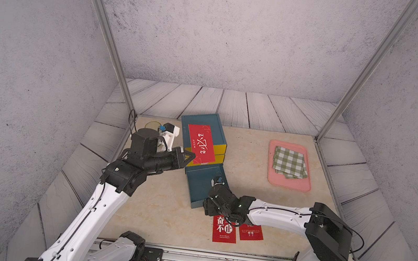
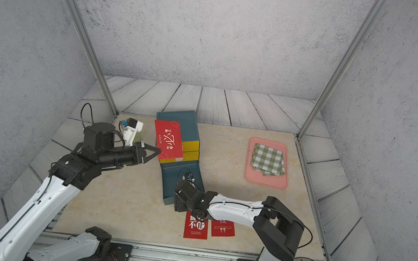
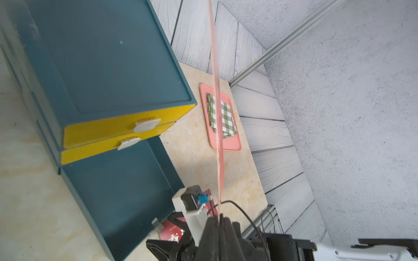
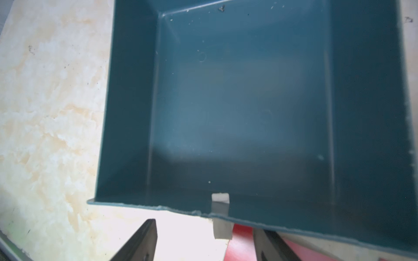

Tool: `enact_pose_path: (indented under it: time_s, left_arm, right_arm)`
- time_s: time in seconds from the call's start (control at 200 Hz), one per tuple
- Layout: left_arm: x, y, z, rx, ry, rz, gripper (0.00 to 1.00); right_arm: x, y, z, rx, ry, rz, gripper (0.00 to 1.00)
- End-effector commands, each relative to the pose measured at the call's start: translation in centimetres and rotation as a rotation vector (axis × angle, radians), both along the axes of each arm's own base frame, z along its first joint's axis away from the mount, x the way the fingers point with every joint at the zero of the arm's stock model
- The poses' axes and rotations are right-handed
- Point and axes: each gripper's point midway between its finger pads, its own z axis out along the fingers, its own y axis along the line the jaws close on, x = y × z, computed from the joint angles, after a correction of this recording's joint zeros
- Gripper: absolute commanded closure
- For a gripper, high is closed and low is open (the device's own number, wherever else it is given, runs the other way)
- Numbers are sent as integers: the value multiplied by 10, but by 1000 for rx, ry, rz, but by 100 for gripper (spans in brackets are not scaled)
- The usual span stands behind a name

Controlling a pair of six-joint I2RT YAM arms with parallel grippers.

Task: Take the postcards out of the drawer
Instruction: Close the drawer in the storage box.

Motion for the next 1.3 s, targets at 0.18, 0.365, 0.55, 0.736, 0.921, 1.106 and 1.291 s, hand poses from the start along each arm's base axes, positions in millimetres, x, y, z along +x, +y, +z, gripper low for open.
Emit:
enact_pose_path:
  time_s: [0.18, 0.365, 0.55, 0.736, 0.921, 1.106, 1.291]
  left_arm:
    - [85, -8, 1, -27, -56, -9, 98]
    - [113, -22, -18, -48, -16, -67, 98]
    - [130, -18, -33, -81, 13, -67, 98]
    - [137, -17, -50, -77, 45, -68, 98]
    - [138, -17, -64, -78, 78, -70, 98]
    - [132, -16, -62, -80, 73, -72, 98]
    - [118, -11, -33, -92, 20, -67, 98]
  right_arm:
    - [5, -2, -3, -21, -17, -39, 29]
    - [7, -2, -6, -26, -24, -49, 29]
    - [11, 1, -7, -14, -38, -57, 29]
    - [17, 10, -8, 15, -64, -64, 29]
    - [23, 21, -6, 43, -84, -63, 29]
    - [30, 34, -5, 56, -111, -61, 29]
    - [41, 40, 1, 44, -160, -63, 29]
